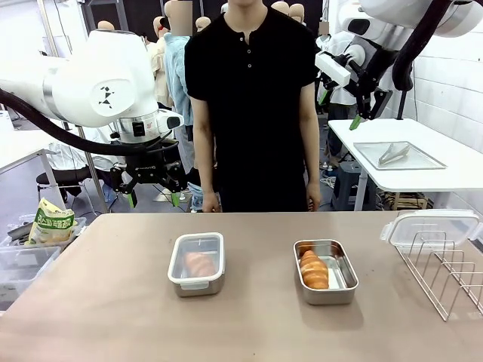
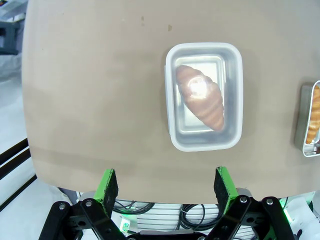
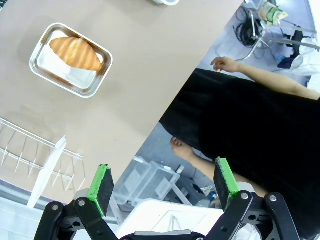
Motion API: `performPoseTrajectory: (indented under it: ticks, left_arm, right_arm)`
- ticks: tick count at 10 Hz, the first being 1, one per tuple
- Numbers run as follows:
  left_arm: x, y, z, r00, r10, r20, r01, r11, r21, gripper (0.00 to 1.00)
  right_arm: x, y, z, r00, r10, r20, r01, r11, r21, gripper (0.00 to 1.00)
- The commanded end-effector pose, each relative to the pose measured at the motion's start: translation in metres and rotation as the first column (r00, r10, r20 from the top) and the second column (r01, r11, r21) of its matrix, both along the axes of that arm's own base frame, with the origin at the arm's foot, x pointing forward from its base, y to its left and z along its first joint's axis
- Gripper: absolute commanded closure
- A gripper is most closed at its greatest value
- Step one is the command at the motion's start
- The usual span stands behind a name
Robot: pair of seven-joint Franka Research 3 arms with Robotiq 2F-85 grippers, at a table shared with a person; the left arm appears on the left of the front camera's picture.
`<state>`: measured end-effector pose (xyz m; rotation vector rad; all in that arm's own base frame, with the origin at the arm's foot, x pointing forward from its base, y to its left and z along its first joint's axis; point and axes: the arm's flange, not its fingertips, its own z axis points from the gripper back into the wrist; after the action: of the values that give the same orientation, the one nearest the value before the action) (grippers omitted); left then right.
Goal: Place the bread in airtight containers.
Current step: Pick up one Airtight Container lid and hand it to the human.
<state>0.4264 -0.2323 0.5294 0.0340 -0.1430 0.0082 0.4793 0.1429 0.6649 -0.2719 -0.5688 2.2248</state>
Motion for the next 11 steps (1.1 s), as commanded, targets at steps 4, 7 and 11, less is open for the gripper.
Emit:
performPoseTrajectory:
  ticks: [4,7,11]
  left_arm:
    - [0.000,0.002,0.001,1.000,0.001,0.001,-0.001,1.000,-0.004,0.00]
    - [0.000,0.002,0.001,1.000,0.001,0.001,-0.001,1.000,-0.004,0.00]
    - [0.000,0.002,0.001,1.000,0.001,0.001,-0.001,1.000,-0.004,0.00]
  right_arm:
    - [0.004,-0.090,-0.007,0.991,-0.110,-0.078,0.111,0.994,0.006,0.00]
    - [0.014,-0.176,-0.037,0.976,-0.154,-0.152,0.169,0.981,0.095,0.00]
    - [0.002,-0.221,-0.093,0.929,-0.298,-0.220,0.317,0.947,0.056,0.00]
